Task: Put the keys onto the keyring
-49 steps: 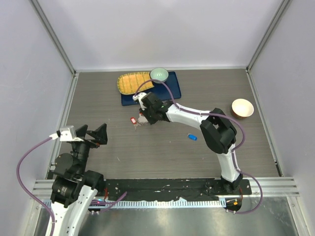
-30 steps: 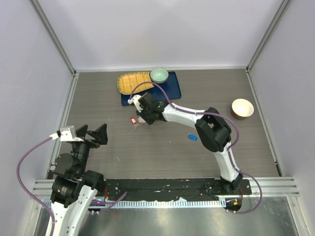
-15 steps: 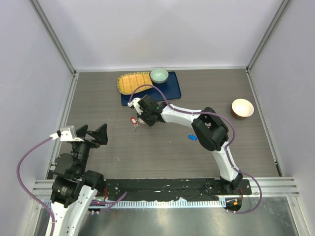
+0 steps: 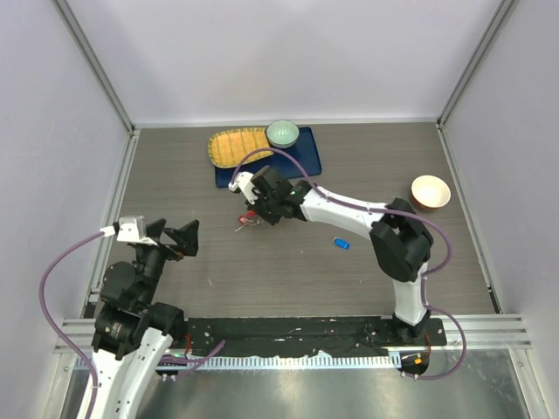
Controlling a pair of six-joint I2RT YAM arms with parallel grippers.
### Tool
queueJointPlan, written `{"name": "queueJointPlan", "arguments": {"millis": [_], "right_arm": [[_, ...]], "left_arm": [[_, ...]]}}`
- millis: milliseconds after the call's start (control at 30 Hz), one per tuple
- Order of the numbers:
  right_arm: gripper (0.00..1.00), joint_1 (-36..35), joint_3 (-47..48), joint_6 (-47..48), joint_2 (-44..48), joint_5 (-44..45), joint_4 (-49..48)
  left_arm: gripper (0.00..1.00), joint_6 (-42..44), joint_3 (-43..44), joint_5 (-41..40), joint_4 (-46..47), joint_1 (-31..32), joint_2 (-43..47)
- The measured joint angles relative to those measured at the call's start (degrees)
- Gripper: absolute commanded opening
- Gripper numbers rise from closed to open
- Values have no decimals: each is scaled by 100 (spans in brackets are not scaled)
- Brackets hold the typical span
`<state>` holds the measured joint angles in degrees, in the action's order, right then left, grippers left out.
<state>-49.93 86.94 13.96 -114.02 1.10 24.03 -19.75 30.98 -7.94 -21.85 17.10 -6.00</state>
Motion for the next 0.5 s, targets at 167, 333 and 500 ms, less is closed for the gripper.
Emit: {"name": "queueJointPlan", "arguments": {"millis": [167,333,500], "right_arm": [[1,-223,-474,291,1115,-166,-52],[1,-323,-1091,343,2247,-514,-291],[1,-306,-2238,350,3593,-977,-1086]], "left_arm": [[100,68,2,492,181,0,-490],[100,122,68,1064,380,0,-975],[98,236,219,1884,800,-2,-1545]]}}
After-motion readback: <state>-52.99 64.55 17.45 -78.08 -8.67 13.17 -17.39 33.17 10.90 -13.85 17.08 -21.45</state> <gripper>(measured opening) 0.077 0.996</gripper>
